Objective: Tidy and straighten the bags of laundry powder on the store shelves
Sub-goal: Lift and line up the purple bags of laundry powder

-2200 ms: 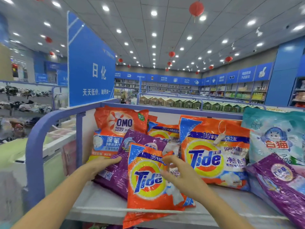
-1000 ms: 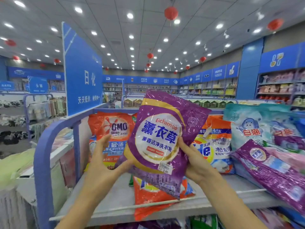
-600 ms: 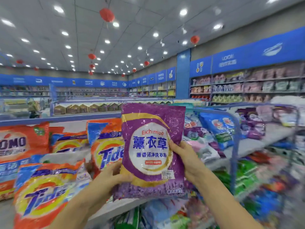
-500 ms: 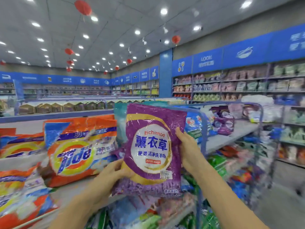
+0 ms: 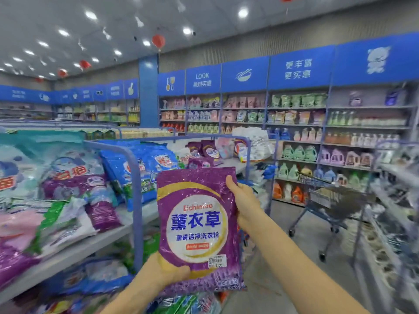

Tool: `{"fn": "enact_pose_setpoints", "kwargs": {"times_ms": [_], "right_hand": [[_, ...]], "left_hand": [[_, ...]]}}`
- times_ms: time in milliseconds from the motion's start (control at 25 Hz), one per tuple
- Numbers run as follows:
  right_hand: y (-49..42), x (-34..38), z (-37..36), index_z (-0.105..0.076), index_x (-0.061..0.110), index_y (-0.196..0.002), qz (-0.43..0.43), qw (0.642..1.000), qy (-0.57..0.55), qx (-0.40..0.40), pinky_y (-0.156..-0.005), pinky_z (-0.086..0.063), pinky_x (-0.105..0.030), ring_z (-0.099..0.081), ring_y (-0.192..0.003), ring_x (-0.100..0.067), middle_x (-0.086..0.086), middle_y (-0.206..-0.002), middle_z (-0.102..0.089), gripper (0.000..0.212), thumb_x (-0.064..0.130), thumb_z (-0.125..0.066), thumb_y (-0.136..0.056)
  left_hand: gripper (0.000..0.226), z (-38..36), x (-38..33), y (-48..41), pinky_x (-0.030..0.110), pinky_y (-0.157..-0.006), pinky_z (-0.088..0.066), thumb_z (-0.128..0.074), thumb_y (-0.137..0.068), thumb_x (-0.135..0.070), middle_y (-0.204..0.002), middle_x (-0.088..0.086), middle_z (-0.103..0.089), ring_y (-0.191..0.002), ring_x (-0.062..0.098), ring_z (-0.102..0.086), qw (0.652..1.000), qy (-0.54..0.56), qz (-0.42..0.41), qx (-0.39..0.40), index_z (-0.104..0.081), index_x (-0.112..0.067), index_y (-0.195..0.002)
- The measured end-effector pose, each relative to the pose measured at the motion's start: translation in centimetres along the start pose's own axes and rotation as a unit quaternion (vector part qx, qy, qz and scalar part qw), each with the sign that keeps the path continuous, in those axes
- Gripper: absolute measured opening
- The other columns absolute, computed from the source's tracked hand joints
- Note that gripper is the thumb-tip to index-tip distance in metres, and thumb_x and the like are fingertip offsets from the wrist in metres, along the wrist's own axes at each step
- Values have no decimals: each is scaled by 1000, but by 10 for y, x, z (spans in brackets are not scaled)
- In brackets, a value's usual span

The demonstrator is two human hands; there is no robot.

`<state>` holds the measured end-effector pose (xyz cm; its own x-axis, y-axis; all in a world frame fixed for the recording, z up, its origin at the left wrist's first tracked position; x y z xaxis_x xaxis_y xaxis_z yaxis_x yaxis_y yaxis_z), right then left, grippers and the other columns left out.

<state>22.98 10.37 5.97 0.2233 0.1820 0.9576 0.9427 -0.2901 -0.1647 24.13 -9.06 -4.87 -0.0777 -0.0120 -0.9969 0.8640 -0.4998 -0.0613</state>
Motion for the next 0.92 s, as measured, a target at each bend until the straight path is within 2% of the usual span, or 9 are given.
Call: {"fn": "enact_pose_setpoints", "kwargs": {"times_ms": [40,120,200,280,400,560,680,760,920], "right_hand": [[-11,2,24,-65,10,-94,0,1000,14,-8,-71,-56,-34,-69,-72,-18,-1,-78,-73,29,34,-49,-95],[-39,2,70,-65,10,-101,2,999,33,-42,-81,-55,-39,-68,-82,-21,-4,-92,-73,33,38,-50,-94],[-74,1,110,-63,8,-106,7,998,29,-62,-88,-51,-44,-65,-90,-24,-8,-102,-69,34,37,-50,-94],[-110,8,144,-59,10,-113,27,998,13,-63,-80,-52,-37,-64,-89,-21,-7,-103,-67,30,32,-49,-95],[-179,-6,198,-42,16,-135,46,995,58,-70,-85,-49,-35,-57,-112,-24,-10,-130,-56,58,44,-56,-86],[-259,-78,245,-43,21,-137,-50,993,98,-43,-100,-44,-48,-46,-128,-25,-4,-140,-48,107,75,-71,-49],[-311,-91,282,-60,3,-110,-59,988,124,-75,-79,-55,-50,-61,-99,-29,-18,-115,-63,80,65,-68,-61],[-350,-86,305,-61,-3,-91,-25,984,145,-96,-83,-51,-56,-63,-79,-28,-26,-97,-67,66,59,-62,-71],[-438,-92,328,-65,6,-100,-14,990,126,-54,-86,-55,-42,-70,-89,-23,-6,-94,-74,37,39,-50,-91]], "left_hand": [[92,-17,0,-20,39,-91,-51,-92,-27,-27,-101,5,-73,-99,19,-67,1000,16,-14,13,-65,-8,-112],[97,-45,0,-65,36,-88,-51,-94,-18,-40,-98,5,-74,-95,19,-69,999,13,-28,9,-66,-10,-106],[94,-66,-2,-110,25,-73,-54,-91,-13,-41,-85,0,-75,-79,12,-71,999,17,-36,3,-67,-10,-98],[82,-84,-6,-159,15,-59,-52,-86,-16,-33,-74,-5,-74,-67,6,-69,999,26,-48,3,-67,-10,-93],[87,-98,-11,-247,13,-60,-52,-88,-13,-37,-80,-3,-75,-72,7,-70,996,44,-73,-8,-68,-13,-94],[81,-120,-15,-378,15,-65,-52,-87,-26,-37,-89,-6,-74,-81,7,-70,995,66,-76,-8,-65,-18,-102],[59,-147,-19,-458,16,-69,-51,-89,-53,-20,-89,-10,-71,-77,3,-68,995,57,-80,-9,-64,-13,-106],[46,-159,-17,-503,18,-72,-47,-78,-73,-8,-92,-4,-67,-77,2,-62,995,52,-79,-39,-61,-3,-115],[28,-165,-11,-588,10,-57,-41,-63,-87,-17,-99,3,-64,-74,7,-56,991,22,-74,-106,-61,-7,-113]]}}
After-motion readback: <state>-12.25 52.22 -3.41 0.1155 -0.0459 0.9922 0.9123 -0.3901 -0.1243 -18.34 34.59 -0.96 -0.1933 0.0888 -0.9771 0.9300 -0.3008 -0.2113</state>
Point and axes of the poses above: each hand's wrist, its own y-axis away from the middle knuckle, its own z-axis out of the back of the hand, x = y × z, the point moved 9 cm from there along -y, towards the middle knuckle
